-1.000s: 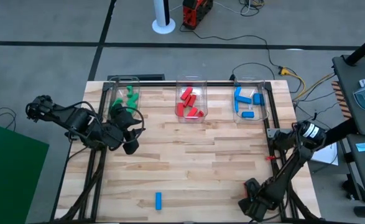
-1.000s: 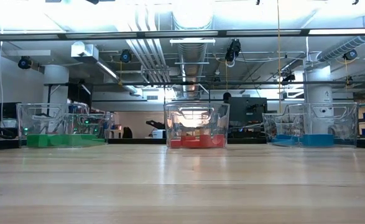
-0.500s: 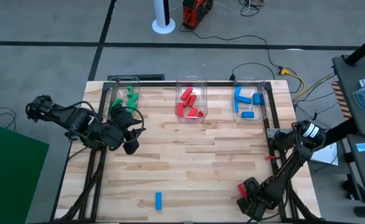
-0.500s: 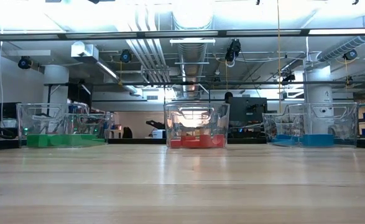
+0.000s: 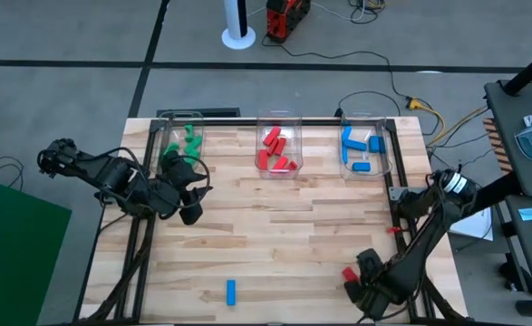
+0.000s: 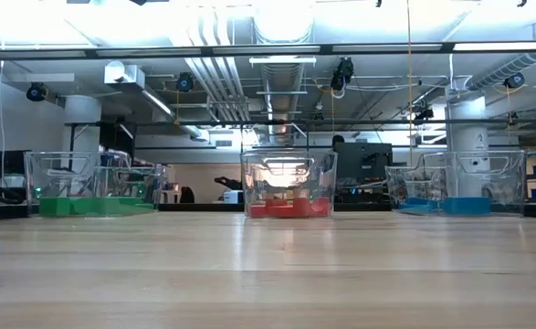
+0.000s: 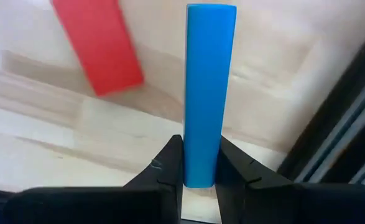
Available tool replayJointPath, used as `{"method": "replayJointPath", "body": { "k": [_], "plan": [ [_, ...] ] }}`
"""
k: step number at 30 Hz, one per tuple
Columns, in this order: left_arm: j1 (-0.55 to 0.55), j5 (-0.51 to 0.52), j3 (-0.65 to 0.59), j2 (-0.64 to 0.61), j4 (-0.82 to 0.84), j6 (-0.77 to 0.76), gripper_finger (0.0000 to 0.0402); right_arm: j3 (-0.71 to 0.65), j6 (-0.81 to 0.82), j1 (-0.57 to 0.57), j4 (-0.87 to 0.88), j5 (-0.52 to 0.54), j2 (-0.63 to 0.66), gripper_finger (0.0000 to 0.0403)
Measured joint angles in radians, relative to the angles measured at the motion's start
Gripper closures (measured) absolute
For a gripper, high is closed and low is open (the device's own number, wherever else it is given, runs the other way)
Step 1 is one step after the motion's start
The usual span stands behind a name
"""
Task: Sort blocks
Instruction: Put the blue wooden block into the right transparent bin
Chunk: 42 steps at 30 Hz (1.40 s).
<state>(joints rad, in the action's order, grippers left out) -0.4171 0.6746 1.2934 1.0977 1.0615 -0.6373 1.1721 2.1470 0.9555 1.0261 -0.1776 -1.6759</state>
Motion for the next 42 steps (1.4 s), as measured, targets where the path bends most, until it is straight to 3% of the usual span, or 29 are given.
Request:
{"method": "replayJointPath", "body": {
  "k": [9,25,35,42],
  "plan": [
    [0.0,0.0,0.0,0.0,-0.024,0.0,0.0271,0.136,-0.088,-0.13,0.208,0.334,0.089,0.0353],
    [0.0,0.024,0.0,0.0,-0.129,0.0,0.0271,0.152,-0.708,-0.641,0.251,0.79,0.245,0.0353],
    [0.008,0.053,0.0,-0.001,-0.206,-0.007,0.0271,0.125,-1.039,-0.961,0.211,0.913,0.439,0.0353],
    [0.045,0.053,0.0,-0.001,-0.251,-0.007,0.0271,0.086,-1.335,-1.181,0.022,0.915,0.534,0.0353]
  ]
}}
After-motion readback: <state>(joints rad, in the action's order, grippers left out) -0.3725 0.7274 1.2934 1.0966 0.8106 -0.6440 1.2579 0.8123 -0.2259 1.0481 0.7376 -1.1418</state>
